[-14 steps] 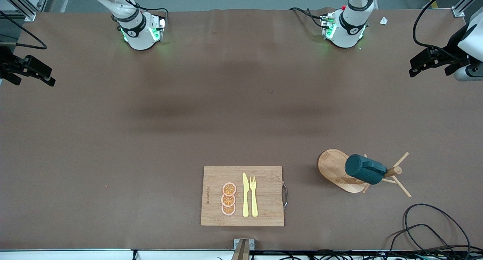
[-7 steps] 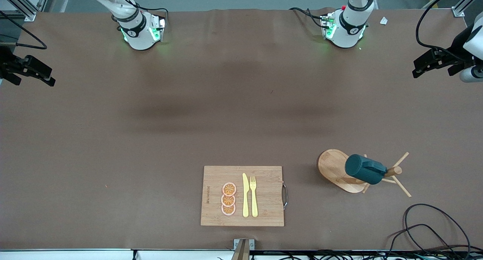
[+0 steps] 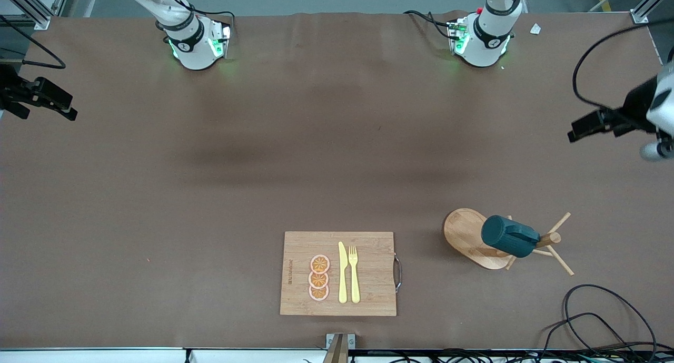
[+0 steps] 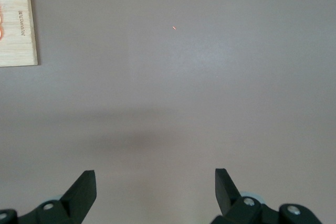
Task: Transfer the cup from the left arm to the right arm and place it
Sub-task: 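Reach the left gripper toward the teal mug on the wooden stand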
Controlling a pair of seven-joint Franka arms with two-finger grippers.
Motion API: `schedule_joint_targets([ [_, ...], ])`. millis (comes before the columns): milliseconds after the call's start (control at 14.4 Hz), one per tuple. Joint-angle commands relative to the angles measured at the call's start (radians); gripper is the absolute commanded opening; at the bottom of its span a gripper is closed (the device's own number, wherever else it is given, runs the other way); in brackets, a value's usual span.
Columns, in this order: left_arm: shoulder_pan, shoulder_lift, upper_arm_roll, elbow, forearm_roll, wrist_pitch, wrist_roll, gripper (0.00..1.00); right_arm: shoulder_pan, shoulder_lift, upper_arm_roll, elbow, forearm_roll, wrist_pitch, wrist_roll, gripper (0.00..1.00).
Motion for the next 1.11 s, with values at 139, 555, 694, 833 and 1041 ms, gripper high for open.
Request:
schedule_joint_targets([
  [139,0.013,0.114,0.003,0.073,-0.086,0.109,-0.279,1.0,-0.009,-0.007,0.007,0.0,0.007,-0.004,-0.007,1.0],
  [555,0.003,0.209,-0.001,0.064,-0.191,0.275,-0.471,1.0,-0.009,-0.006,0.007,0.0,0.007,-0.004,-0.007,1.0],
  [694,0.001,0.235,-0.001,0.064,-0.219,0.321,-0.514,1.0,-0.009,-0.007,0.007,0.0,0.008,-0.004,-0.007,1.0],
  [833,0.0,0.265,-0.001,0.064,-0.221,0.347,-0.573,1.0,-0.009,-0.007,0.007,0.0,0.008,-0.004,-0.007,1.0],
  [1041,-0.002,0.299,-0.009,0.065,-0.253,0.384,-0.695,1.0,-0.009,-0.007,0.007,0.0,0.008,-0.004,-0.007,1.0],
])
